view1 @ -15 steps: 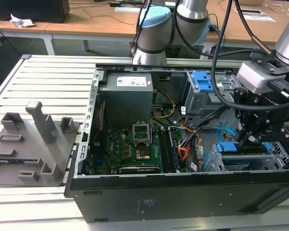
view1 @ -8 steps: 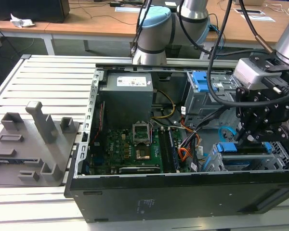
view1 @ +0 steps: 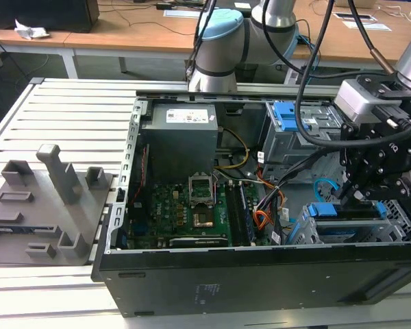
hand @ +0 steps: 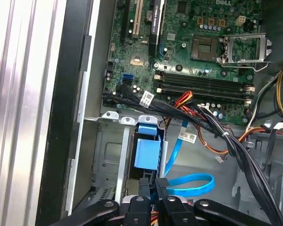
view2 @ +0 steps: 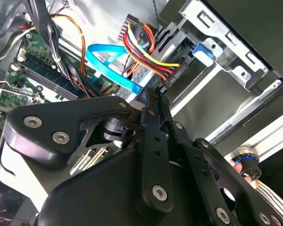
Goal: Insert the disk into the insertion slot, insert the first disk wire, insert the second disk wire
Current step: 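Insert the second disk wire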
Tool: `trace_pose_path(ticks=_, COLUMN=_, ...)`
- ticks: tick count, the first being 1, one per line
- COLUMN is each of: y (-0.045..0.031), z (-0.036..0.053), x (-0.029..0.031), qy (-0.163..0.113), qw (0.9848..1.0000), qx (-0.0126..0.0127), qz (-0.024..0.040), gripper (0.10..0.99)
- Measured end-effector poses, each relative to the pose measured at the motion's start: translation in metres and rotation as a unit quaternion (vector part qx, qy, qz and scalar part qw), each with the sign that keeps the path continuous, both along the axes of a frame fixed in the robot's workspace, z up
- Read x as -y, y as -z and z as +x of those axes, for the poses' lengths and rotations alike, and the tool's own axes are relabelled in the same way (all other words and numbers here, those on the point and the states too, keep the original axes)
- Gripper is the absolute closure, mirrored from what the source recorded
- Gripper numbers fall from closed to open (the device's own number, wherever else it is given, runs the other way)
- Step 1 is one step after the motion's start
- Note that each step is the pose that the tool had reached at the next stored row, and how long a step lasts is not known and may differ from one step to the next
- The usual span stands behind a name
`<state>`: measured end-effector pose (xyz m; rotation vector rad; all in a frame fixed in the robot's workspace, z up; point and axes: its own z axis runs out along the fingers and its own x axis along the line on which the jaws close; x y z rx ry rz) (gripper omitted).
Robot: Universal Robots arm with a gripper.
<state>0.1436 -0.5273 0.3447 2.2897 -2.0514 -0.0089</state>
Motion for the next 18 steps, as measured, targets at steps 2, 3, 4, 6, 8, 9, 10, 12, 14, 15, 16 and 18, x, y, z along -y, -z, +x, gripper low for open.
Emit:
trace_pose_path(ticks=2, y=0.0003, z=0.0039, x=-0.0001, qy=0.004, qw=1.0000, qx=-0.0009, qz=0.0001, gripper=0.922)
trace_pose_path(ticks=3, y=0.0004, z=0.0049, x=-0.0001, qy=0.004, qw=1.0000, qx=-0.0013, qz=0.0000, gripper=0.922)
trace_pose_path(ticks=4, y=0.0005, z=0.0055, x=-0.0001, qy=0.004, qw=1.0000, qx=-0.0014, qz=0.0001, gripper=0.922)
trace_pose_path(ticks=6, y=0.0009, z=0.0055, x=0.0004, qy=0.005, qw=1.0000, qx=-0.0014, qz=0.0001, gripper=0.922)
trace_pose_path(ticks=8, y=0.0015, z=0.0056, x=0.0007, qy=0.008, qw=1.0000, qx=-0.0014, qz=0.0001, gripper=0.922)
trace_pose_path(ticks=9, y=0.0017, z=0.0056, x=0.0008, qy=0.009, qw=1.0000, qx=-0.0014, qz=0.0000, gripper=0.922)
trace_pose_path(ticks=10, y=0.0020, z=0.0056, x=0.0009, qy=0.010, qw=1.0000, qx=-0.0015, qz=0.0000, gripper=0.922)
trace_pose_path(ticks=12, y=0.0026, z=0.0056, x=0.0010, qy=0.011, qw=0.9999, qx=-0.0014, qz=0.0001, gripper=0.922)
trace_pose_path(ticks=14, y=0.0031, z=0.0056, x=0.0011, qy=0.014, qw=0.9999, qx=-0.0014, qz=0.0001, gripper=0.922)
trace_pose_path(ticks=15, y=0.0034, z=0.0056, x=0.0012, qy=0.016, qw=0.9999, qx=-0.0014, qz=0.0001, gripper=0.922)
trace_pose_path(ticks=16, y=0.0037, z=0.0056, x=0.0013, qy=0.018, qw=0.9998, qx=-0.0014, qz=0.0002, gripper=0.922)
trace_pose_path(ticks=18, y=0.0042, z=0.0056, x=0.0026, qy=0.020, qw=0.9998, qx=-0.0014, qz=0.0002, gripper=0.922)
